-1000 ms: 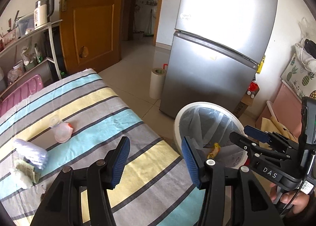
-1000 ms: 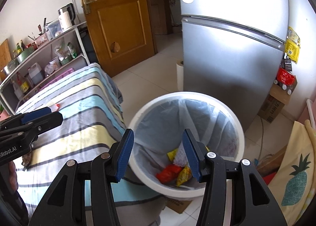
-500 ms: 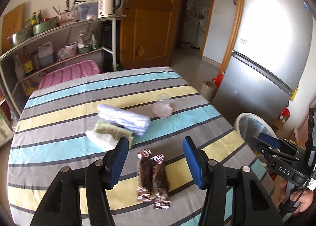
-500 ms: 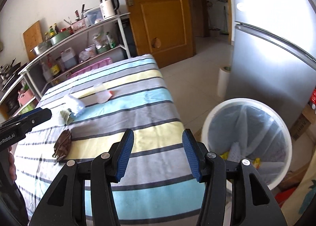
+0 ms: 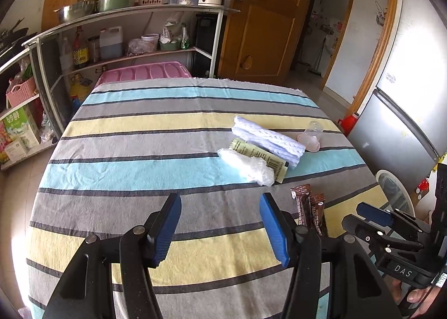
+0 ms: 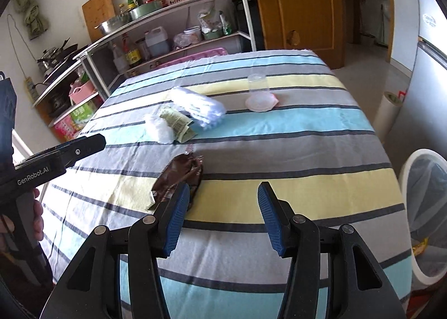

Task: Collect trash
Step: 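Grasp the brown chocolate wrapper with the right gripper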

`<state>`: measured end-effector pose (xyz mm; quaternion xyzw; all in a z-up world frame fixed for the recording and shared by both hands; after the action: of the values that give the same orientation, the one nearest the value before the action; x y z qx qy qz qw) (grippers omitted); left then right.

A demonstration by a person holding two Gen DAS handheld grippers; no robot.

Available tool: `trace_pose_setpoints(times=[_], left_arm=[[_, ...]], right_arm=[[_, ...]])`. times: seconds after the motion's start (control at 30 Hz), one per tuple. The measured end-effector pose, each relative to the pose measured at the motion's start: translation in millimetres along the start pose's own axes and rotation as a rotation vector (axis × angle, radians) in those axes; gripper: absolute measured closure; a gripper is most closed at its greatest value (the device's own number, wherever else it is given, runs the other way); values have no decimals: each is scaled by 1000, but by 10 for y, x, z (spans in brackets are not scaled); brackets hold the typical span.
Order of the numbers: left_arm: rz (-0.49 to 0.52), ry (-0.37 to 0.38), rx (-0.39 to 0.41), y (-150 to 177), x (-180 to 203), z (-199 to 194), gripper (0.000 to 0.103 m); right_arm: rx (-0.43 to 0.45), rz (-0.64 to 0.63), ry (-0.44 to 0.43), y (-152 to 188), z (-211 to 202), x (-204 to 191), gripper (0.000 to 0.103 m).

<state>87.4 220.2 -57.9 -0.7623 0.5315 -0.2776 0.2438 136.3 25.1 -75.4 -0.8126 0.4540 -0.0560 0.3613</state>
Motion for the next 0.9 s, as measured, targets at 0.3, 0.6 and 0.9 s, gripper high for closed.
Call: trace_pose_setpoints(times=[0.3,0.6,0.9], left_arm=[[-42,4,-21,-43,-171,152,45],[-45,38,-49,-101,-89,317,45],[-59,89,-76,-195,80,479,41]], right_arm=[[-72,-57,-38,52,274,-273,51],[-88,-70,-19,31,312,-210,54],[-78,-69,17,21,294,-64,82]])
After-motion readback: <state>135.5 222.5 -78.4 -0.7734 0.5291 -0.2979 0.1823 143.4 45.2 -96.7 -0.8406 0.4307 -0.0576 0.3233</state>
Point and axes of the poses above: each gripper's, at about its wrist camera, not at the fingertips, and z roughly the way its jaws point, x to its right, y to its underside, the point moved 5 cm from there along z, roughly the way its jaws point, and after that the axes turned 1 degree about -x, right-handed, at the moved point
